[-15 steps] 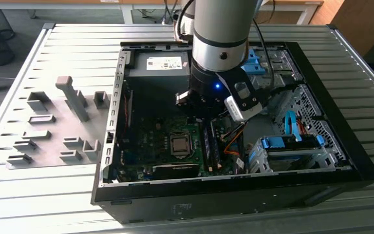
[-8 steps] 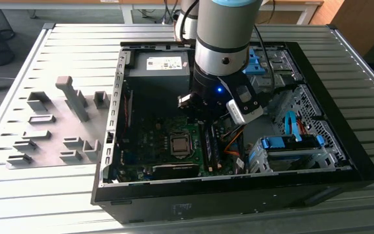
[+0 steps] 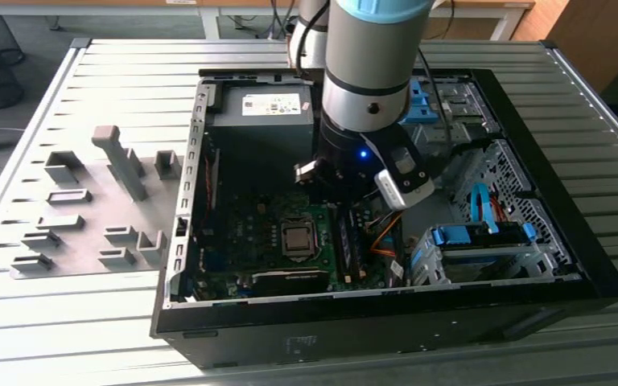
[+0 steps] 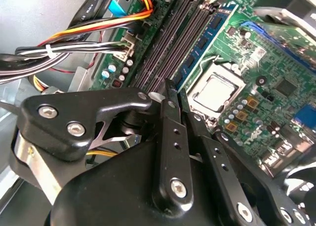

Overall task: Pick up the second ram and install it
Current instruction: 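Insert the second ram into the second slot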

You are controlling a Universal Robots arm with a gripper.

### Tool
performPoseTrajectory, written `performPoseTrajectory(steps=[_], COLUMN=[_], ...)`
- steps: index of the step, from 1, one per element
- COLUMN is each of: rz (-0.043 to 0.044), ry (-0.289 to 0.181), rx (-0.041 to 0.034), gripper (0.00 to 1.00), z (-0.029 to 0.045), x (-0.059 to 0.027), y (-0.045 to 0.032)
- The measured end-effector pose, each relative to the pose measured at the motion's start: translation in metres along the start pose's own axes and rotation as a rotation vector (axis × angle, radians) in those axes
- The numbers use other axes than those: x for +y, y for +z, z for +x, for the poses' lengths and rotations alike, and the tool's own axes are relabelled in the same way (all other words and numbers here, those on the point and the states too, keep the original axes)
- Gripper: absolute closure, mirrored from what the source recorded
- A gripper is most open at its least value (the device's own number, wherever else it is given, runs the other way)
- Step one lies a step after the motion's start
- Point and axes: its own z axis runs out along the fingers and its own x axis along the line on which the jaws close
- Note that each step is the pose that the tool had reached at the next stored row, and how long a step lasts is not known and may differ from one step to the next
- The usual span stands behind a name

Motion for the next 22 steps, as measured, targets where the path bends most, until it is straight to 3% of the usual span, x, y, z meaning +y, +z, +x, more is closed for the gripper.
performPoseTrajectory(steps=[9,12,19,22], rz=[0.0,-0.0006,-0.0108,-0.0106], ry=[0.0,0.0,-0.003,-0.003], rx=[0.0003,0.0002,0.0002,0.0015], gripper=[0.86,0.86,0.86,0.86], z=[-0.0007,-0.0007,-0.0007,-0.0009], x=[0.0004,0.0005,0.0,0.0], y=[0.011,0.0111,0.0122,0.0135])
